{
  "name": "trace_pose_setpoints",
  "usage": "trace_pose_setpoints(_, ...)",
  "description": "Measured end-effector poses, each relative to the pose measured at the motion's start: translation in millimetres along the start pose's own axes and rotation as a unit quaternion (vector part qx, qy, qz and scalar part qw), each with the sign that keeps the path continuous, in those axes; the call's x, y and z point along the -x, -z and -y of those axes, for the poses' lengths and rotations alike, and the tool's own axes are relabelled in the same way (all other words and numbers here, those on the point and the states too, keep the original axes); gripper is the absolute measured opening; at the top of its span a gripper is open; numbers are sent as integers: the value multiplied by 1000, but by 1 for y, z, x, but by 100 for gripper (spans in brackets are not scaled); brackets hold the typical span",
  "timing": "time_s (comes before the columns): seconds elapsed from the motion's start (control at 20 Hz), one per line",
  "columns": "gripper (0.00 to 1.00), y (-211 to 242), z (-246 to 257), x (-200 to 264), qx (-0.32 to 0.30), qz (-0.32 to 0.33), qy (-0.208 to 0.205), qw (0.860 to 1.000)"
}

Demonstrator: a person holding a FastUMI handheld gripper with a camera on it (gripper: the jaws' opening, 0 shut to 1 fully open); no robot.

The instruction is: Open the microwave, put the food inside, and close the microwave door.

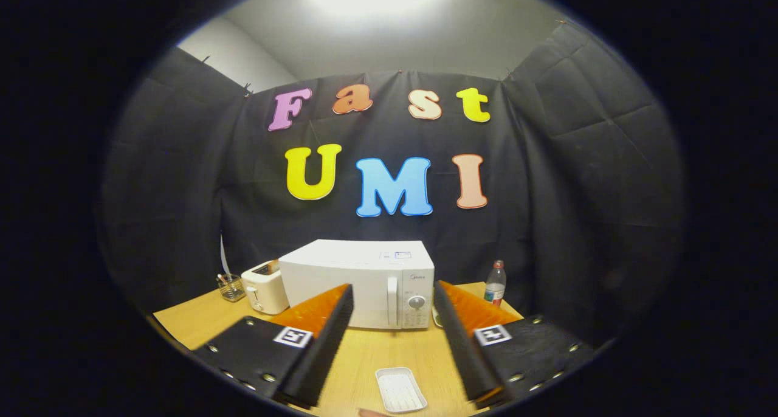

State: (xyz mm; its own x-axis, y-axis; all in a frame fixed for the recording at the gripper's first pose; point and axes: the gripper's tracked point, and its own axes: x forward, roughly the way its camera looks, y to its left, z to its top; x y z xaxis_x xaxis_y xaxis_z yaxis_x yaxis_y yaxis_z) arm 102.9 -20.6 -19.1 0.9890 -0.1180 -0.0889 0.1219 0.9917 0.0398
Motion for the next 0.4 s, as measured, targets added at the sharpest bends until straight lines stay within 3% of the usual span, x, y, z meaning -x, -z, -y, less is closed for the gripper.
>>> trace_pose_setpoints(0.05, 95, 0, -8, -2, 2, 0, -9, 1000)
trace_pose_setpoints(0.4, 95, 9, -33, 5, 2, -12, -46, 999)
